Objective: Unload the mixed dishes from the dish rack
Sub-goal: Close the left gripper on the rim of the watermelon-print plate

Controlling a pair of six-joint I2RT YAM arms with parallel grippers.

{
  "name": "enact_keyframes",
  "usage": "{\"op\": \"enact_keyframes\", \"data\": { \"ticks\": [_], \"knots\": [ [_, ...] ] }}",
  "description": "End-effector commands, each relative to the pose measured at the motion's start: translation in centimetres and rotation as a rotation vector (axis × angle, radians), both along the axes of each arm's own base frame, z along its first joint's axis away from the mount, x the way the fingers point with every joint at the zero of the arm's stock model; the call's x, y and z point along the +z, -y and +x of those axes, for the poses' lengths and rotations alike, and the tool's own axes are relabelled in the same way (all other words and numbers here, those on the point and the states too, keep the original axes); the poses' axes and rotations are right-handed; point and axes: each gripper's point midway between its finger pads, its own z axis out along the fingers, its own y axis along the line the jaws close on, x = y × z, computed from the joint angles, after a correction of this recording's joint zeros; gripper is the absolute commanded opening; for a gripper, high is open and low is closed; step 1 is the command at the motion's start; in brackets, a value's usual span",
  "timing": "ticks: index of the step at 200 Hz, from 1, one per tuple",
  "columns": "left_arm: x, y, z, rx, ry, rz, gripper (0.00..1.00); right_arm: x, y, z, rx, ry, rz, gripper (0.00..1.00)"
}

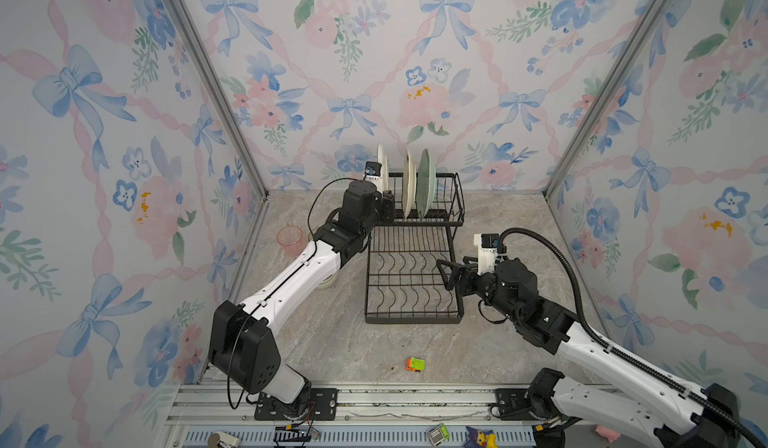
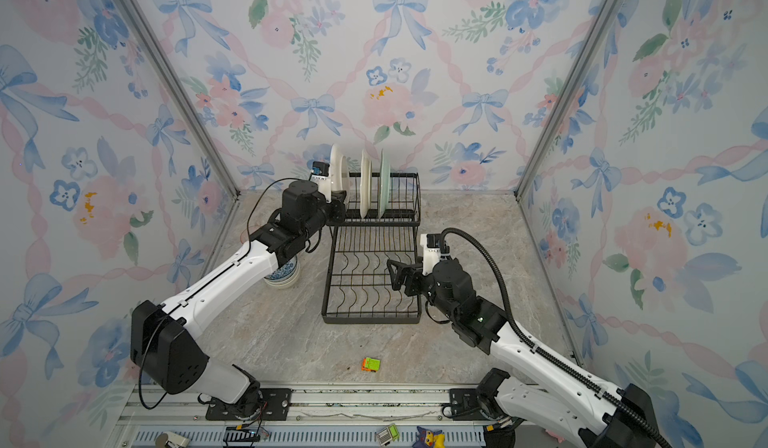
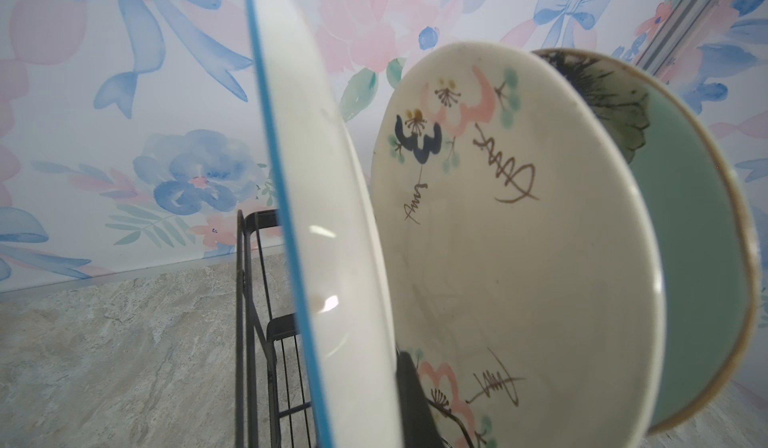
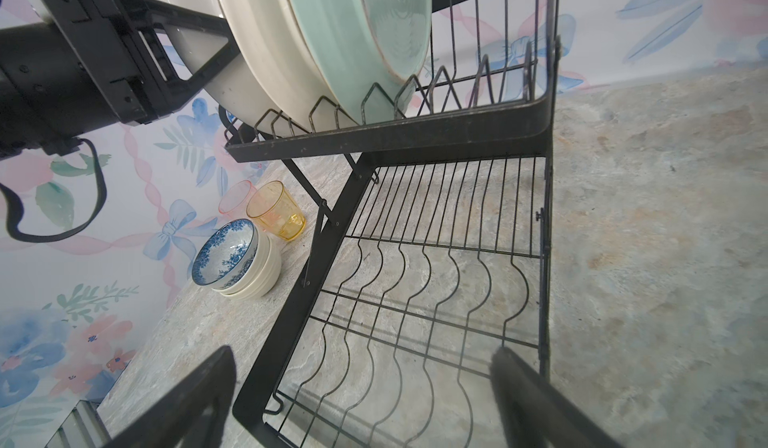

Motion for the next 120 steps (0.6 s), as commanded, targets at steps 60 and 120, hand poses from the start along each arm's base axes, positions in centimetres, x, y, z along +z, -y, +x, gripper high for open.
{"op": "enact_keyframes", "data": {
  "ticks": [60,120],
  "knots": [
    [4.5,0.6,0.0,-0.04,0.106,-0.065,0.0,-0.9,0.9,0.1,-0.033,-0.019,-0.009,0.97],
    [5.6,0.7,-0.4,-0.052,0.127,-0.091,0.0,-0.9,1.3,-0.1,-0.038,-0.015,-0.007,0.97]
  ]
}}
